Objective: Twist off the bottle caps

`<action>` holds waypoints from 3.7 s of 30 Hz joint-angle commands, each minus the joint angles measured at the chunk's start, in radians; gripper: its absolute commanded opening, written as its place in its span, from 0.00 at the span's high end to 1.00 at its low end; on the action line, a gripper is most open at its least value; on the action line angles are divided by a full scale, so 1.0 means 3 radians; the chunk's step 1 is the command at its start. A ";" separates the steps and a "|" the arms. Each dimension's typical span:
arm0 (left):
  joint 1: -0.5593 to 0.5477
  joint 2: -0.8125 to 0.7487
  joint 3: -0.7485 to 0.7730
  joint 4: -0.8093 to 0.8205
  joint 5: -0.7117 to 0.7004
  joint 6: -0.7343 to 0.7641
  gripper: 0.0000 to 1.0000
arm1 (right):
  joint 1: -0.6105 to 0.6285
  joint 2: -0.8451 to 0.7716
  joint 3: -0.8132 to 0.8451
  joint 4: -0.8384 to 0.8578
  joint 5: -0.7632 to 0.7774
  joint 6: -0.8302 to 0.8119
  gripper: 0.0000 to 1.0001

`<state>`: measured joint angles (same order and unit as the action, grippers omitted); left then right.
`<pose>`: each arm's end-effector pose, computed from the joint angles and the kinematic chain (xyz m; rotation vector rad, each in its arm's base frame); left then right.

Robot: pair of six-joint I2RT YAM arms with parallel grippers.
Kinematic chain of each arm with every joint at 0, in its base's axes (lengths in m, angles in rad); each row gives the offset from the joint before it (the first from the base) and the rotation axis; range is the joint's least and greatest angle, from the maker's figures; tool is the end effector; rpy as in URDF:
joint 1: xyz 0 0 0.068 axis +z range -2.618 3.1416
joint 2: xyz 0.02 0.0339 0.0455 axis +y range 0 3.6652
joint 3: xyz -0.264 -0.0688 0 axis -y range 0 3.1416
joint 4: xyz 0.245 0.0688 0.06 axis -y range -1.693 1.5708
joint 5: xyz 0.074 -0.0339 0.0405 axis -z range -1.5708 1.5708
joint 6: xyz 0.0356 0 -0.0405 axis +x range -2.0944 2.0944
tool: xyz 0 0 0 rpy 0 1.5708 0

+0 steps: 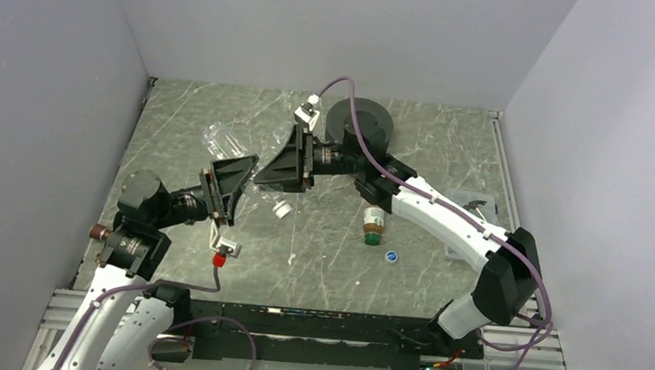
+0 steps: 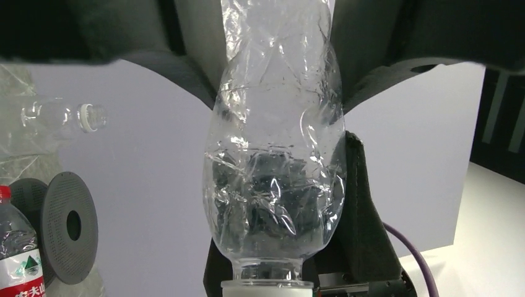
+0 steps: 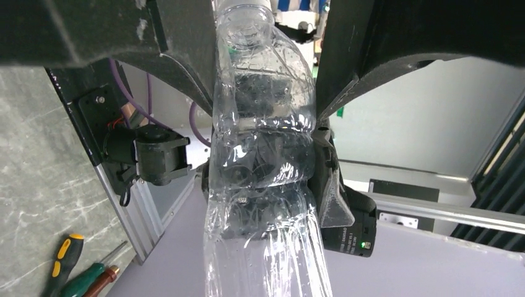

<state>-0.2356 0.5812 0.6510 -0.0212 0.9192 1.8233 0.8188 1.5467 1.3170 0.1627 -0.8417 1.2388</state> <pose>0.1247 -0.0590 0.3400 1.5651 0.0974 0.5588 0.2288 0.2835 0.3735 -0.4040 2.1420 2.0751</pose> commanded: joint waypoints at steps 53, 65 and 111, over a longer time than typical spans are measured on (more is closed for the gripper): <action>-0.0023 0.0582 0.1347 -0.0858 -0.1244 -0.5740 0.53 | 0.0849 0.0162 0.1912 -0.0973 0.3589 -0.2847 0.37; -0.0023 0.0553 0.1343 -0.0804 -0.1289 -0.5819 0.53 | 0.0850 0.0197 0.1858 -0.1022 0.3716 -0.2787 0.48; -0.0023 0.0766 0.1570 -0.1000 -0.0703 -0.5955 0.52 | 0.0727 -0.0332 0.1753 -0.1130 0.3170 -0.3226 0.00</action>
<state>-0.2398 0.8280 1.1152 -0.2817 0.9020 -0.1249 0.9470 1.4326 1.7218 -0.0502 -0.2268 0.3405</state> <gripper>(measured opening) 0.526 0.994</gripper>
